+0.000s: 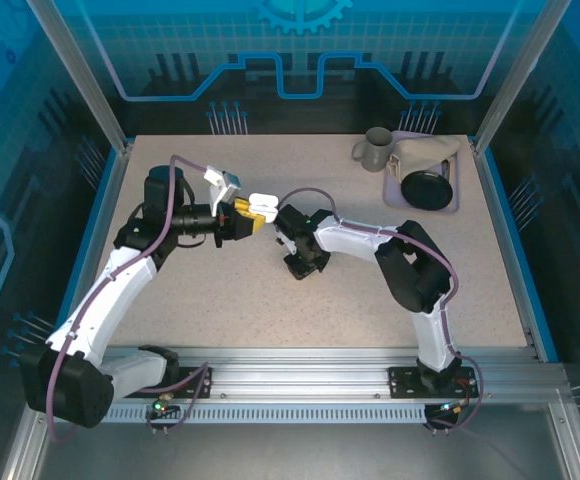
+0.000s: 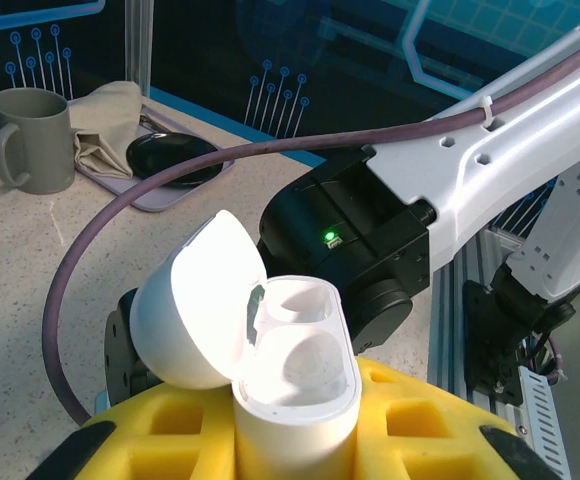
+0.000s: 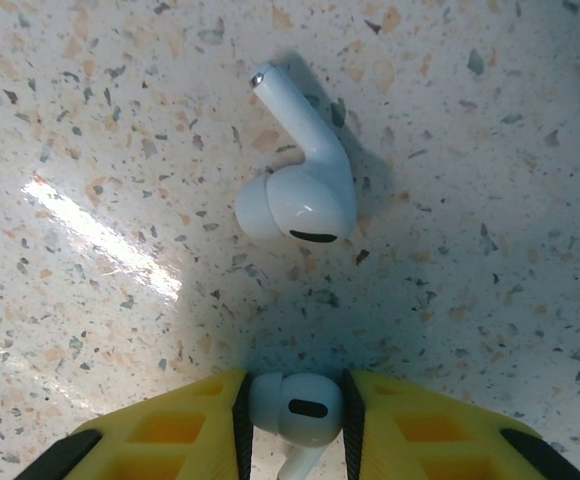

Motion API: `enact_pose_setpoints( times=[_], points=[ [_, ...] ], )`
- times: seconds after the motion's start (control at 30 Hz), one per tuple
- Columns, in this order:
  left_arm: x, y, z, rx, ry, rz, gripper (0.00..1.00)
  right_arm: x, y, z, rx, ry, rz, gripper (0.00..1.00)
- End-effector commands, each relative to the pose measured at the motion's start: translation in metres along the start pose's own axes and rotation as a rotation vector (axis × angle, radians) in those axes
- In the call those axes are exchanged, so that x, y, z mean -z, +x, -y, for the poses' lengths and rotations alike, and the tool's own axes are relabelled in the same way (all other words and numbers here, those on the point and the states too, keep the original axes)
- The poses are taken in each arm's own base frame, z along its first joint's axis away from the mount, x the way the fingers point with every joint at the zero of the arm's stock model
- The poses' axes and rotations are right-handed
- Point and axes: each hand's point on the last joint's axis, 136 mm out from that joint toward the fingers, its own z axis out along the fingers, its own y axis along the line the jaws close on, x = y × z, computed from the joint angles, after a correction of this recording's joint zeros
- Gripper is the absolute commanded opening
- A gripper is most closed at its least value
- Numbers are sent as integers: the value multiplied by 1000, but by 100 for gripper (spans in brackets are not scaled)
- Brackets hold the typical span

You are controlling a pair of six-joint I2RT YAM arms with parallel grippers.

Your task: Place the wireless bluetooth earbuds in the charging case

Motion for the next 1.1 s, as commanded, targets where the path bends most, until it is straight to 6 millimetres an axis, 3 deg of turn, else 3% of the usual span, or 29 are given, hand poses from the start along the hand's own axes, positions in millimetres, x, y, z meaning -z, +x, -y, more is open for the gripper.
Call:
enact_pose_setpoints(
  times=[0.0,0.73,1.07],
  points=[
    [7,-12,10,-48,17,23,0,-6,2,1,-26,-17,-6,30],
    [6,-12,9,-40,12,23,0,12,-2,13,-83,-47,95,29],
    [6,-22,-6,50,-60,40,0,25,-5,22,-131,-82,180,29]
  ],
)
